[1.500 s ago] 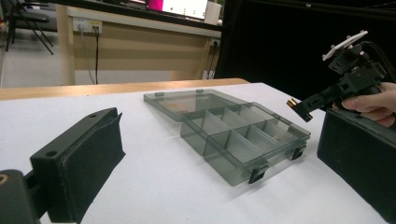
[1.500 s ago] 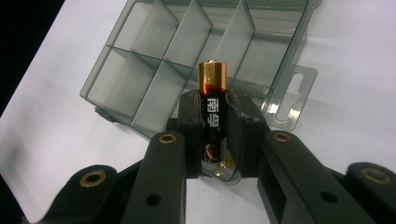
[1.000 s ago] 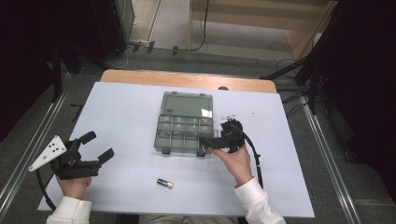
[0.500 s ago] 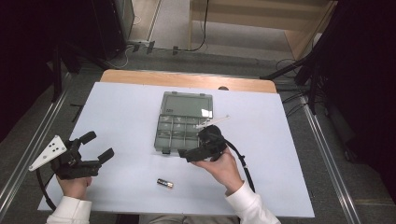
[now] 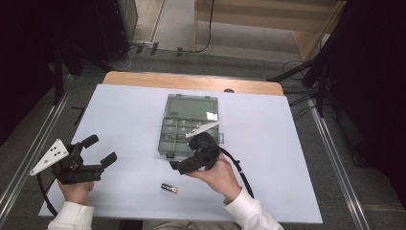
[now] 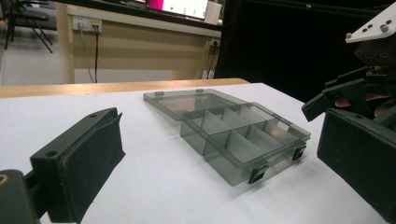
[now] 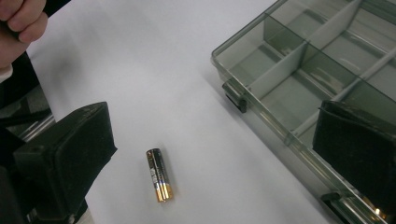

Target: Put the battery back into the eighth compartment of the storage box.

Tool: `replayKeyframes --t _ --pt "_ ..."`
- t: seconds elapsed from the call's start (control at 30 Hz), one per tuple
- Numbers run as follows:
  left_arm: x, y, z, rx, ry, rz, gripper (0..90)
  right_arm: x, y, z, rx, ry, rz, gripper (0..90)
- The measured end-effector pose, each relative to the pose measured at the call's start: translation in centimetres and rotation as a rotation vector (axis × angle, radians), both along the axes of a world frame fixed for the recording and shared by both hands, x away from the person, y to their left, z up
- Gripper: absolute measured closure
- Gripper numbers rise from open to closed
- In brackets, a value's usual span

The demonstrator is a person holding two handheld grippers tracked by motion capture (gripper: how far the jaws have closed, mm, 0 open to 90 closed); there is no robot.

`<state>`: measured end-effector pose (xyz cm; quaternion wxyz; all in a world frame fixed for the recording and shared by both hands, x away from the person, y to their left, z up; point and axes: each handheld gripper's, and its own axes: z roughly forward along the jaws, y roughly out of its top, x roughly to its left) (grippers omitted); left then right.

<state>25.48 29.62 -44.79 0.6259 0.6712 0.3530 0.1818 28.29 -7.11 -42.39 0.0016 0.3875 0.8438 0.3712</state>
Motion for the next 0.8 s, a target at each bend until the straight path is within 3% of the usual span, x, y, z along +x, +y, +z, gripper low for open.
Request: replayKeyframes --t 0.43,0.53,0.8 --pt "0.0 0.0 0.0 0.001 -0.003 -0.004 0.0 -0.6 2.7 -0.8 -0.07 -0.004 0.094 0.0" --pt "0.0 0.0 0.0 0.001 -0.004 -0.004 0.0 -0.9 3.8 -1.3 -0.127 -0.021 0.136 0.0" --pt "-0.1 0.1 0.0 0.002 -0.005 -0.005 0.0 -1.3 5.2 -2.1 -0.209 -0.032 0.187 0.0"
